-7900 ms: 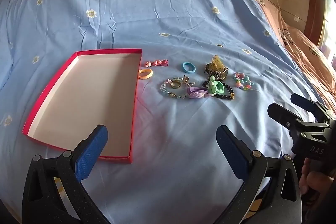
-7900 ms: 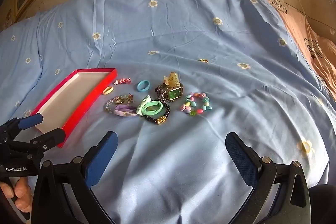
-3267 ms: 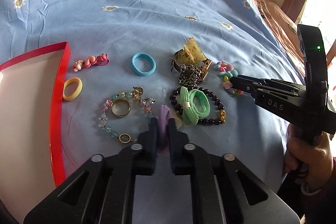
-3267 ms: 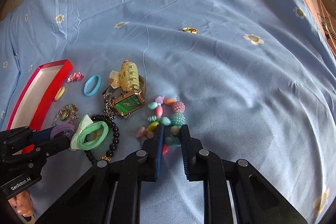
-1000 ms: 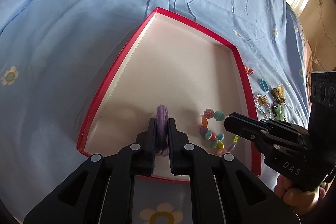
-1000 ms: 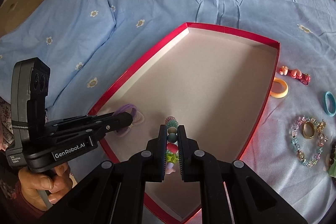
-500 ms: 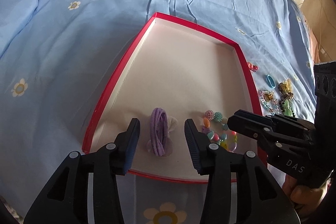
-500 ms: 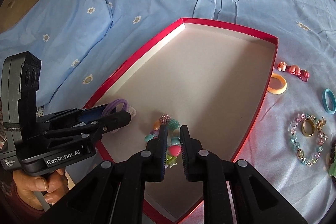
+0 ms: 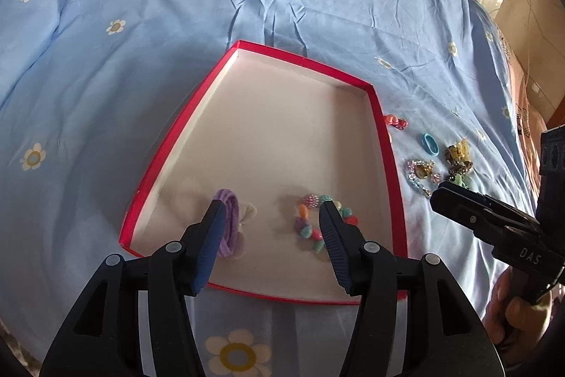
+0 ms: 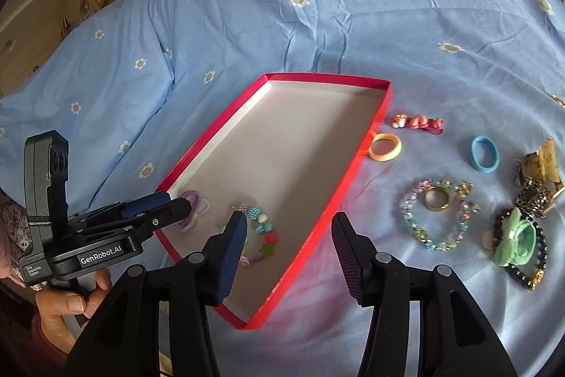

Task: Organize jewelry
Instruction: 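Move both open tools back over the remaining jewelry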

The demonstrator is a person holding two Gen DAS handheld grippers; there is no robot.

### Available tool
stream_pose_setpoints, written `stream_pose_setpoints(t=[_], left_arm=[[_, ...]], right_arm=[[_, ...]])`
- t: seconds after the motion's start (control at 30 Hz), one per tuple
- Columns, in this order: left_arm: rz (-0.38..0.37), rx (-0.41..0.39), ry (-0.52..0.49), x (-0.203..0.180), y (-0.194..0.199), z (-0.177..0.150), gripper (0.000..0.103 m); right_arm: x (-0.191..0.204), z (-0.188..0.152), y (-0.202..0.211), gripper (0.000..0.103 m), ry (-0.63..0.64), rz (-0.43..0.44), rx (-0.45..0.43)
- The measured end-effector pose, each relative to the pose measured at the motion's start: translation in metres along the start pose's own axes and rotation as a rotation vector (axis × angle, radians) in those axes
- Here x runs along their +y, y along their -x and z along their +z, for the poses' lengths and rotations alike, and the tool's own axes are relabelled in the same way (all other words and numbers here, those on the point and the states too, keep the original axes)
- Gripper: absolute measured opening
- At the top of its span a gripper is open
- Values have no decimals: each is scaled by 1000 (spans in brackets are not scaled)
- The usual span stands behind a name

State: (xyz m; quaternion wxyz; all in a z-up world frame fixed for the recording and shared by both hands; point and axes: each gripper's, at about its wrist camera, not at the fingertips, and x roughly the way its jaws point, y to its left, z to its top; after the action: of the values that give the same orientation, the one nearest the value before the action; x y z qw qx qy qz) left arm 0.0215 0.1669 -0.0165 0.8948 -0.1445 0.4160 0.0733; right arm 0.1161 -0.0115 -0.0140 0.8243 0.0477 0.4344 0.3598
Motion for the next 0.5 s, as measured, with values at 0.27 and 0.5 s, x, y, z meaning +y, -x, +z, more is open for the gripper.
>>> stream_pose_setpoints(t=[0.27,0.5], left_arm=[[-56,16,-74,-44,-6,0,55],[-99,29,-136,-81,-13,1,55]], right_arm=[[-47,-8,36,52,-90,-83,-46],[-79,-13,60,54,-144,-141,-87]])
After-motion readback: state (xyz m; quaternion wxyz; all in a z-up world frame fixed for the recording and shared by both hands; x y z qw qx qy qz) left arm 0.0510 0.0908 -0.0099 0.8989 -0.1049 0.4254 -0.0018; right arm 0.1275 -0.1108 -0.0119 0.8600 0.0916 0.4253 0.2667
